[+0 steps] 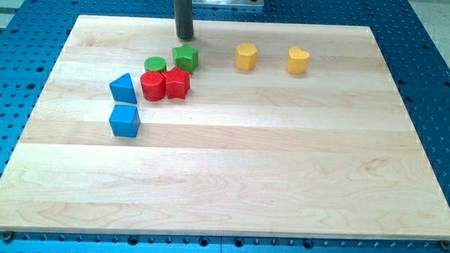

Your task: Move the red star diagonally bottom right to the red circle

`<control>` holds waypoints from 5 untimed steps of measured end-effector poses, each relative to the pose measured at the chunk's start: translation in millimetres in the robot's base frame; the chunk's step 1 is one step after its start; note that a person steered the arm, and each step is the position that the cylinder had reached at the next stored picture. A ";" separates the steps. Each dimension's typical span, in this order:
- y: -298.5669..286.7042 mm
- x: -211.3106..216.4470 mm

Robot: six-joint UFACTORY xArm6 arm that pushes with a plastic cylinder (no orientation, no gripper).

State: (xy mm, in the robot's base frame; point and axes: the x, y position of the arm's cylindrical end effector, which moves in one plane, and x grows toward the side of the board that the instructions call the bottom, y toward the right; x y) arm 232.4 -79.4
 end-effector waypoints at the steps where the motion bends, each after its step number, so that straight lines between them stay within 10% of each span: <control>1: 0.1 0.0; 5: -20.7 27.1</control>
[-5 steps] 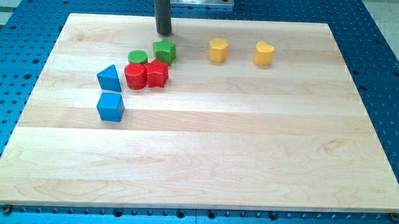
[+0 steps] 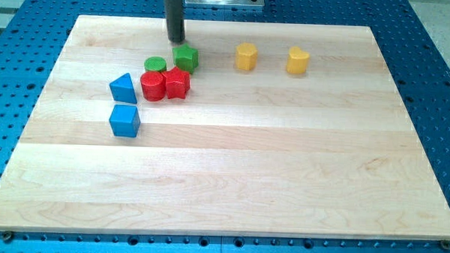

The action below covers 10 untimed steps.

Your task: Move the red star diagonally bottom right to the red circle

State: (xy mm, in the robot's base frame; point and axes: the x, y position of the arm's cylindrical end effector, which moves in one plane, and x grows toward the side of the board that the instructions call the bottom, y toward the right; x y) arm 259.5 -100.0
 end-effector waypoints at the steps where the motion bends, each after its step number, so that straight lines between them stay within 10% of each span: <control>1: 38.7 10.0; 6: 15.8 161.6; 10: 106.5 132.3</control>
State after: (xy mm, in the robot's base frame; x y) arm 391.8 6.5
